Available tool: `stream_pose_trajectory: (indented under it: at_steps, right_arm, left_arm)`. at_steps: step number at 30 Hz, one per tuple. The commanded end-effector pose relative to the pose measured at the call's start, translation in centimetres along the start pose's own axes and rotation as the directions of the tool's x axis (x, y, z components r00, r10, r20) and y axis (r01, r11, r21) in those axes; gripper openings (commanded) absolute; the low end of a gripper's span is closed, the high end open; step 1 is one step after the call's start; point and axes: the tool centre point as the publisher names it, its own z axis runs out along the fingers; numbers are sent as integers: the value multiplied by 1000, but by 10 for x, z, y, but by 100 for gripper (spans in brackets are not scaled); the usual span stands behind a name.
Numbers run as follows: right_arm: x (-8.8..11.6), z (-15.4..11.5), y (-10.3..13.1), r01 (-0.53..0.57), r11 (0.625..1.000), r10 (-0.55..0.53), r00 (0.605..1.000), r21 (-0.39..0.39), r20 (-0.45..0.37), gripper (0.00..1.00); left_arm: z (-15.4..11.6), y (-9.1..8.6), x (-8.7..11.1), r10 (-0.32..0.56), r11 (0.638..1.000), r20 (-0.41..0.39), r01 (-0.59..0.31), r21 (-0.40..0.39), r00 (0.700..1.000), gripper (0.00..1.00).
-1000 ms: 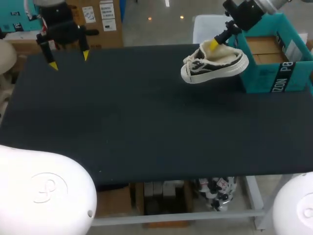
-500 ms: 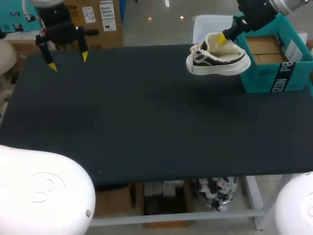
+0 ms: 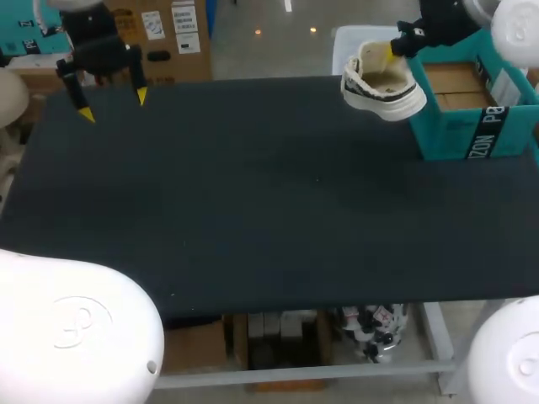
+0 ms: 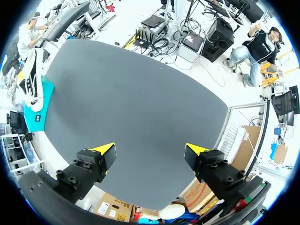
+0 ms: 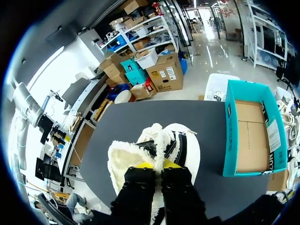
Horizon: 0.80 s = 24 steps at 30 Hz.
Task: Open the shoe tongue, take the insole out of the shoe, put the insole back into the shoe, and pack the shoe into the shoebox
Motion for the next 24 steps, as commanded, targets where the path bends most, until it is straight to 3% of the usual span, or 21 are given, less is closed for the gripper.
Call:
stream_pose_trajectory:
  at_steps: [1, 11, 20, 24]
  right_arm:
    - [-4, -3, 1, 23, 983, 35, 948, -180, 315, 0]
    - [-41, -14, 38, -18, 973, 93, 944, -231, 317, 0]
    - [-85, -12, 65, -50, 974, 119, 942, -219, 313, 0]
    - [-92, -14, 69, -90, 975, 152, 937, -202, 316, 0]
  left_arm:
    - [-1, 4, -3, -3, 1000, -5, 3, 13, 1000, 100]
    - [-1, 8, -4, -32, 999, -20, 33, 30, 999, 100]
    - [0, 13, -13, -61, 997, -43, 63, 39, 997, 100]
    - [0, 14, -18, -64, 997, -54, 66, 41, 996, 100]
